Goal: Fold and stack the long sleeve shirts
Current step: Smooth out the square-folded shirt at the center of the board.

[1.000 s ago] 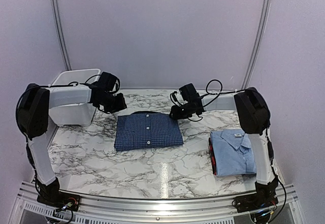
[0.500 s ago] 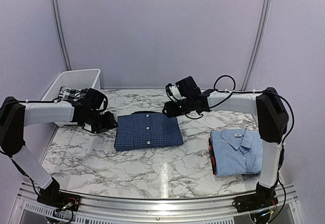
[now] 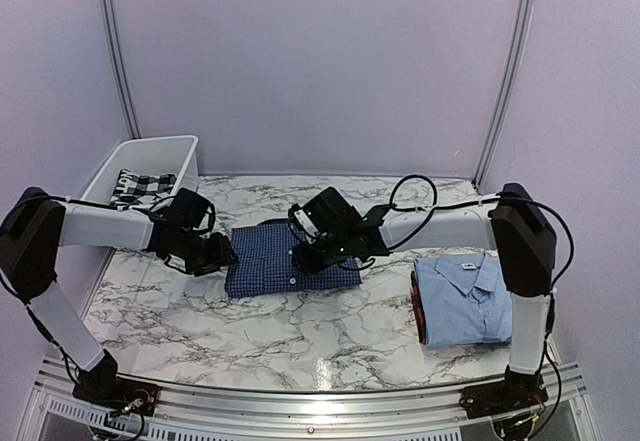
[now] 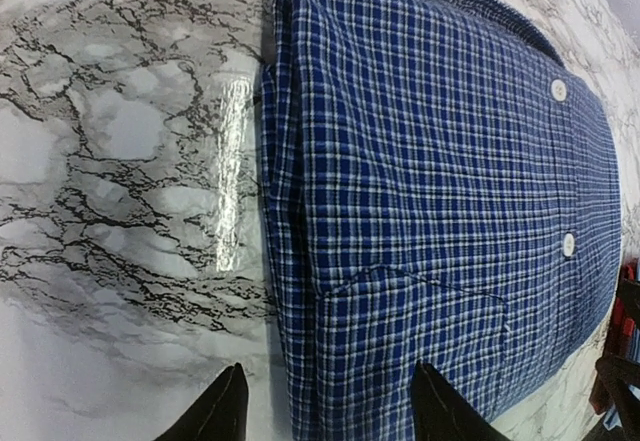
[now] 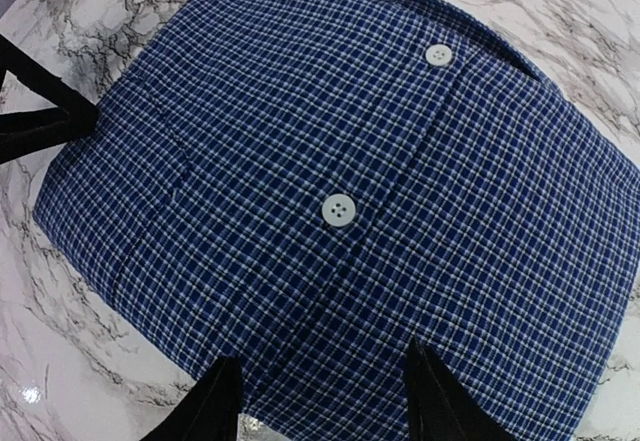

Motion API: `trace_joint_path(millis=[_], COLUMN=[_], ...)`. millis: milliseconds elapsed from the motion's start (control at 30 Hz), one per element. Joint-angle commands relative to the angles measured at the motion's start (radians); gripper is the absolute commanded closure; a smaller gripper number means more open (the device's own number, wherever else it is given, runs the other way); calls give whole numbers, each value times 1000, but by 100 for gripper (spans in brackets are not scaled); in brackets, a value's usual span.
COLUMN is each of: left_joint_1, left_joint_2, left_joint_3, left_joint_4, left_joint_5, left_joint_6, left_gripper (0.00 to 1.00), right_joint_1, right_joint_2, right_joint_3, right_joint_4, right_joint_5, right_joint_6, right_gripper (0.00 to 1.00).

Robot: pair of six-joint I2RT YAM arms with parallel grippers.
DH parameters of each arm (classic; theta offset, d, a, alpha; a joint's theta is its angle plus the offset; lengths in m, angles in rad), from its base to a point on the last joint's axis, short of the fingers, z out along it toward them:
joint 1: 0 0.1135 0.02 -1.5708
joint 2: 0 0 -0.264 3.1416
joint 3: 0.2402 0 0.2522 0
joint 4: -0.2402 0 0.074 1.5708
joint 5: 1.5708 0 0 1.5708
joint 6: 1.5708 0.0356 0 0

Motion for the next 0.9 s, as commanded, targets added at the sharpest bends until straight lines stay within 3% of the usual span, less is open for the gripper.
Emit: trace_joint_path(millis=[0,267,633,867], left_joint_1=[5,2,-18,-28], left_joint_2=[61,112,155,172], left_joint_3=[19,15,16,27], left_joint_4=[32,52,60,61], left_joint_5=[21,31,38,36], left_joint_6=[17,15,-7,-42], left_gripper=[43,43,50,64], right_joint_1=[19,38,41,41], right_joint_2=[29,95,122,91], right_joint_3=[16,51,43,54], right_joint_4=[-21,-64,-95,-101], right_joint_5=[54,115,147,142], right_joint_6=[18,27,35,40], right_gripper=[48,45,43,43])
